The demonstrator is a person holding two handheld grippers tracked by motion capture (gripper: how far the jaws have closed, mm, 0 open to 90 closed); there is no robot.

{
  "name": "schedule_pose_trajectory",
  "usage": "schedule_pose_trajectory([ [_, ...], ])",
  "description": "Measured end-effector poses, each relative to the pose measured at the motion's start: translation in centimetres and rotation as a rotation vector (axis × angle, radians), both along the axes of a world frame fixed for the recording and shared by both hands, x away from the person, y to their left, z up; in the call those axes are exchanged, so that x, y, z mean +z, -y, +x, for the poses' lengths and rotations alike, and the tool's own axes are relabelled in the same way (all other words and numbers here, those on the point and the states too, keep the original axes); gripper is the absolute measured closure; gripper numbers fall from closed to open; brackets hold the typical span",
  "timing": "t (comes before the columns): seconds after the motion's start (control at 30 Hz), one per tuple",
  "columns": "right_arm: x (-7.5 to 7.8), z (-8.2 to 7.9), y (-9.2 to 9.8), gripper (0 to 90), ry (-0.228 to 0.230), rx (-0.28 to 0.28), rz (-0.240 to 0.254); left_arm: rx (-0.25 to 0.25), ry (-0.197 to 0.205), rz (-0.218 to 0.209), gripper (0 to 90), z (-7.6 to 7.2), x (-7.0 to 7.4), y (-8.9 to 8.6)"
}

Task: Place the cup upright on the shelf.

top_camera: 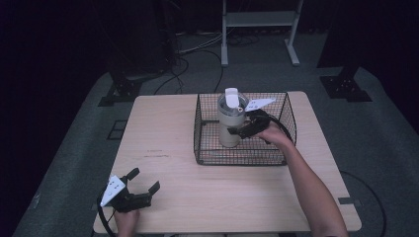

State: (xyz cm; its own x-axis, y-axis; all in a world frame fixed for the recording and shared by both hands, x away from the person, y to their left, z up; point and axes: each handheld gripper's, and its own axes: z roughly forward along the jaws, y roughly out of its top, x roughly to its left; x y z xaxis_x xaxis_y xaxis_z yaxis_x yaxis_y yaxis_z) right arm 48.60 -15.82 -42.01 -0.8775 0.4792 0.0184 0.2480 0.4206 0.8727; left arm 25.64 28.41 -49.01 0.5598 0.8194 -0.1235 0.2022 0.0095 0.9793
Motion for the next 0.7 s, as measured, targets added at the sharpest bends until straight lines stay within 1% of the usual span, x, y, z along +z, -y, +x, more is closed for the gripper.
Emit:
schedule_pose_trajectory([
  [0.17,0.1,-0.3,0.1,9.2,-0.002,-0.009,-0.006,-0.002,0.003,0.001,0.0,-0.1,0.0,0.0],
  [0.27,0.3,-0.4,0.1,9.3,0.005,-0.011,-0.007,-0.001,0.003,0.0,0.0,-0.1,0.0,0.0],
  [0.4,0.6,-0.6,0.3,9.3,-0.003,-0.014,-0.006,-0.002,0.002,0.002,0.0,0.0,0.0,0.0],
  [0.43,0.7,-0.7,0.4,9.3,0.002,-0.014,-0.009,-0.002,0.002,0.003,0.0,0.0,0.0,0.0],
  [0.6,1.4,-1.1,0.9,9.3,0.009,-0.02,0.003,-0.001,0.0,0.005,0.0,0.0,0.0,0.1],
  [0.7,1.7,-1.3,1.2,9.3,0.001,-0.026,-0.003,-0.001,0.0,0.008,0.0,0.0,0.0,0.1],
])
